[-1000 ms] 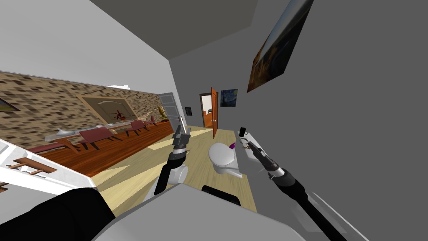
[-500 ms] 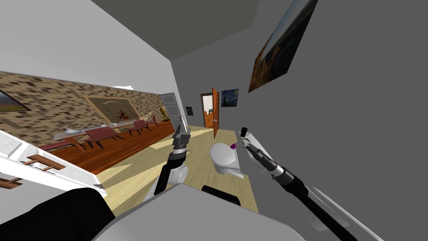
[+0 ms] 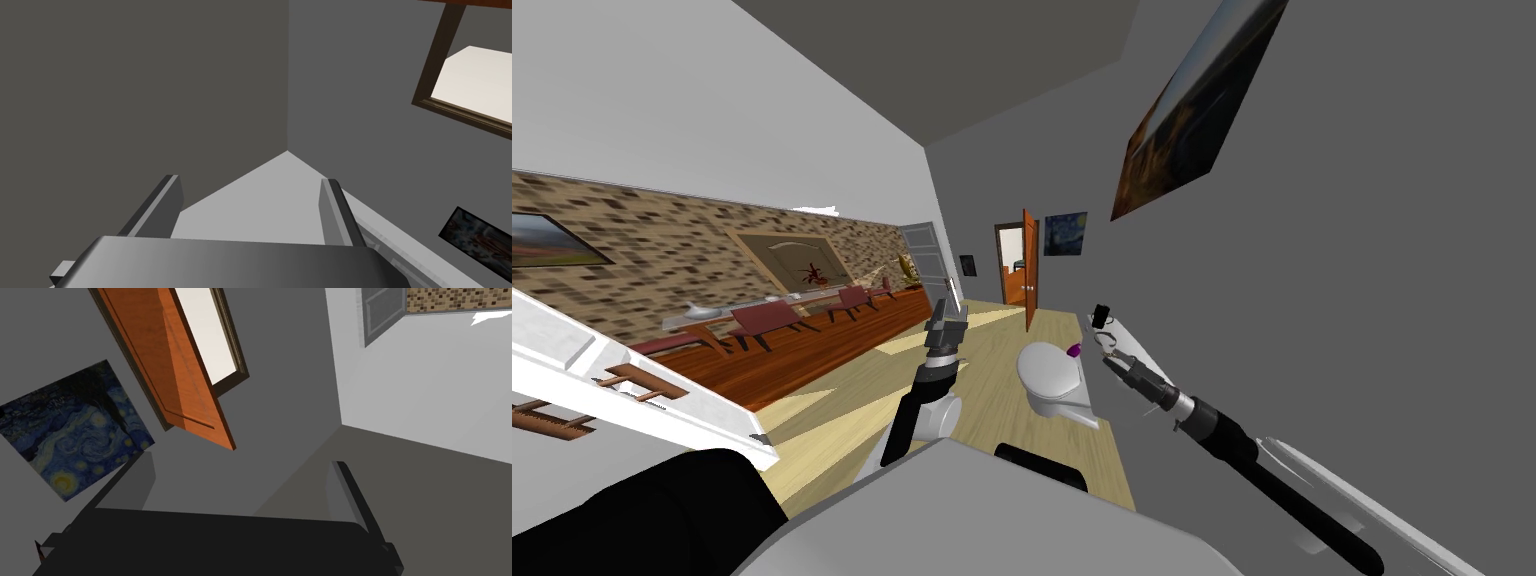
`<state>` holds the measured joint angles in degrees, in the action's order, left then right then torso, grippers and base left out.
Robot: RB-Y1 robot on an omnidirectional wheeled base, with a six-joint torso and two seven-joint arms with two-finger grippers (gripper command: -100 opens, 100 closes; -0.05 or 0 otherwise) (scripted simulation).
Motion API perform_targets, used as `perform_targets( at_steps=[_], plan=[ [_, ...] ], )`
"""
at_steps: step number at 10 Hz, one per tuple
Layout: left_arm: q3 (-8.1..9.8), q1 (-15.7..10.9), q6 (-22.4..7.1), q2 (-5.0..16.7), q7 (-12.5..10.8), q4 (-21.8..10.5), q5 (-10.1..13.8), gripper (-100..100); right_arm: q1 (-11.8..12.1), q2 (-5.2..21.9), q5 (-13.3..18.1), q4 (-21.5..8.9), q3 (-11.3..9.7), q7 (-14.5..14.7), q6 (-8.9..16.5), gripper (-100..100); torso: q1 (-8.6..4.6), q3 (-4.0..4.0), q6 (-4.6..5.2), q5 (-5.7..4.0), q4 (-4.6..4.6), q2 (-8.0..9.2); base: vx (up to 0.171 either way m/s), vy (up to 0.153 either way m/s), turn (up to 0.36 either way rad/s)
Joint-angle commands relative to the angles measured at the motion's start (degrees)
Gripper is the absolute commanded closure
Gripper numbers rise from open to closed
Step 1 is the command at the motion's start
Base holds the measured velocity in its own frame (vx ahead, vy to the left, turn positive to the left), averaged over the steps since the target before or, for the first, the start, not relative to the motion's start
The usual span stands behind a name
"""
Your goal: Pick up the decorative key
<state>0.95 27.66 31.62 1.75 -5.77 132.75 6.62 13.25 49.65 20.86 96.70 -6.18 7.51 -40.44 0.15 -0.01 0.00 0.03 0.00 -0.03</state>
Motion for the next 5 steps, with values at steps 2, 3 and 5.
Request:
perform_targets(
  at_steps=[2, 3, 5],
  plan=[
    [0.00, 0.0, 0.0, 0.0, 0.0, 0.0, 0.0, 0, -1.4, 4.5, 2.5, -3.8, -0.9, 0.9, 0.2, -100, -0.02, 0.01, 0.02, 0.00, 0.00, 0.01, 0.003, 0.039, 0.033],
    [0.00, 0.0, 0.0, 0.0, 0.0, 0.0, 0.0, 0, -1.4, 5.5, 2.5, -4.5, -0.9, 0.9, 0.2, -100, -0.01, 0.00, 0.01, 0.00, 0.00, 0.01, 0.005, 0.040, 0.017],
    [0.00, 0.0, 0.0, 0.0, 0.0, 0.0, 0.0, 0, -2.3, 8.2, 4.1, -7.2, -1.7, 1.6, 0.4, -100, 0.03, -0.01, 0.00, 0.01, 0.00, -0.02, 0.013, 0.048, 0.029]
  ],
)
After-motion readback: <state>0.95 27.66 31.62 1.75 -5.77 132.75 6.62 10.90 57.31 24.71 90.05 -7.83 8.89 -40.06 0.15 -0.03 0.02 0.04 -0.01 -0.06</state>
